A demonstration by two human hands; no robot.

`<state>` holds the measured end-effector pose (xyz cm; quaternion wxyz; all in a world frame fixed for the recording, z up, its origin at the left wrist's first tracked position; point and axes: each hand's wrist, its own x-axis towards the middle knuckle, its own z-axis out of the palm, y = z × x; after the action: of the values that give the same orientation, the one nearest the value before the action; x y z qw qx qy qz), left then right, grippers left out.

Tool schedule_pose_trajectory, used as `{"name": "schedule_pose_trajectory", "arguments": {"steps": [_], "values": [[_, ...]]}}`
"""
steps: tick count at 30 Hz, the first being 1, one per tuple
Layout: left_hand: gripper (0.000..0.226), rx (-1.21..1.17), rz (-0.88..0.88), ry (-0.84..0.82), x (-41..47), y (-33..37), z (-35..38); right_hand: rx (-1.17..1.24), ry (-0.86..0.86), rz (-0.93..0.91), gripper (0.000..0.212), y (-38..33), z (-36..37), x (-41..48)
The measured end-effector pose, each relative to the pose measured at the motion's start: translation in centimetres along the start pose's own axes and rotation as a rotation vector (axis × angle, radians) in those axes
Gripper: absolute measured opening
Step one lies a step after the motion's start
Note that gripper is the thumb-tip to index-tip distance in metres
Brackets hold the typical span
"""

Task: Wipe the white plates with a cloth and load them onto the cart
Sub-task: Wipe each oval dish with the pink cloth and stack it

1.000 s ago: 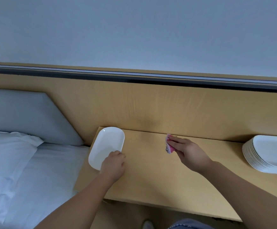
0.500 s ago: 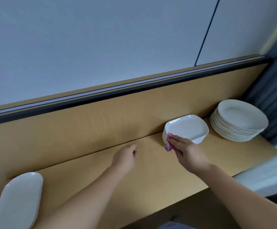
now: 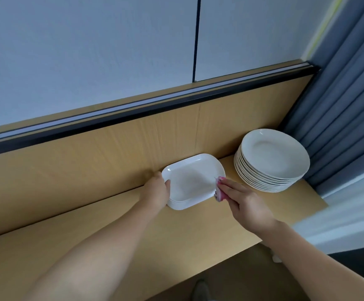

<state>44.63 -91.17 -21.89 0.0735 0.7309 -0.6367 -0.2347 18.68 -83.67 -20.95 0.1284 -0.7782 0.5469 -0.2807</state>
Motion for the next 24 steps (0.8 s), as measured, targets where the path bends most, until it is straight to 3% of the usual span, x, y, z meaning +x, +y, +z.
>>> {"name": "schedule_pose_trajectory", "arguments": {"steps": [4, 11, 17, 24], "values": [[0.018, -0.107, -0.141, -0.012, 0.8, 0.4, 0.5, 0.022, -0.044, -0.027, 0.043, 1.9, -0.2, 0.3], [0.004, -0.274, -0.236, -0.003, 0.6, 0.6, 0.3, 0.042, -0.034, -0.085, 0.041, 2.5, -0.9, 1.5], [0.007, -0.386, -0.206, 0.069, -0.3, -1.0, -1.5, 0.073, 0.013, -0.095, 0.044, 2.3, -1.1, 3.2], [0.01, -0.471, -0.22, 0.184, -4.4, -7.6, -3.6, 0.101, 0.066, -0.165, 0.039, -1.4, 0.4, 5.5]]}}
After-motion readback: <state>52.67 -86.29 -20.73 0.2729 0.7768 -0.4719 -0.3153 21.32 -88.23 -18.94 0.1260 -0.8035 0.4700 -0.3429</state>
